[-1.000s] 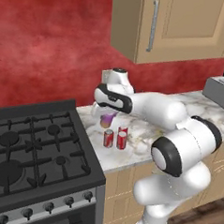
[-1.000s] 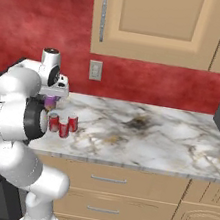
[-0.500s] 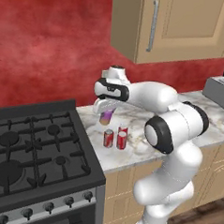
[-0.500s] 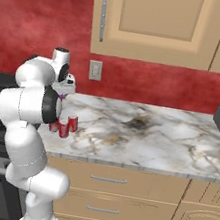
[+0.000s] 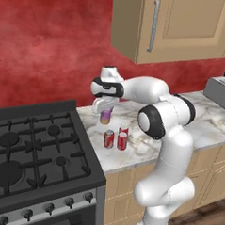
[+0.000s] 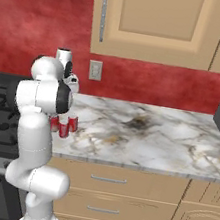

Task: Four empty soda cans are scattered around the kitchen. Gather all the cans and cluster them next to the stove for recycling.

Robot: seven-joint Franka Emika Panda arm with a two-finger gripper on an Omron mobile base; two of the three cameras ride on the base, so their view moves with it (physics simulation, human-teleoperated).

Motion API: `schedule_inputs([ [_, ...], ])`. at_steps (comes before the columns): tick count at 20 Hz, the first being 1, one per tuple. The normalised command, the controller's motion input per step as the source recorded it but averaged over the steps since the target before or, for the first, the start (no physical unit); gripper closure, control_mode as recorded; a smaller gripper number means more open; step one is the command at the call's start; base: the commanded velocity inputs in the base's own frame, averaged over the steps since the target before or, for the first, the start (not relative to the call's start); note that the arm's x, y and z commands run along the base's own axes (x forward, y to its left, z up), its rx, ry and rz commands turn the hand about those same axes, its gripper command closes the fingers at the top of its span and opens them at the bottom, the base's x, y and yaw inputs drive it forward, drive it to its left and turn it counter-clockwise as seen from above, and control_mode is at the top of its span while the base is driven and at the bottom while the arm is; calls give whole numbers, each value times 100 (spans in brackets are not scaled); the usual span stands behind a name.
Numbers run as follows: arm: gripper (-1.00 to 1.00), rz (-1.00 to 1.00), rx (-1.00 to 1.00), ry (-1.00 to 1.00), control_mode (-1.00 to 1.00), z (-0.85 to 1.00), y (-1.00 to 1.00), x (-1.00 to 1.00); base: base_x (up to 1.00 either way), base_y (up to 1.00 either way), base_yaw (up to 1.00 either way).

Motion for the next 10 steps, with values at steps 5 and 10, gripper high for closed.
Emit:
schedule_inputs([
  [5,100,7,-2,2,-100,-26,0,37,0,0,0],
  [10,100,5,0,3,-100,-27,0,38,0,0,0],
])
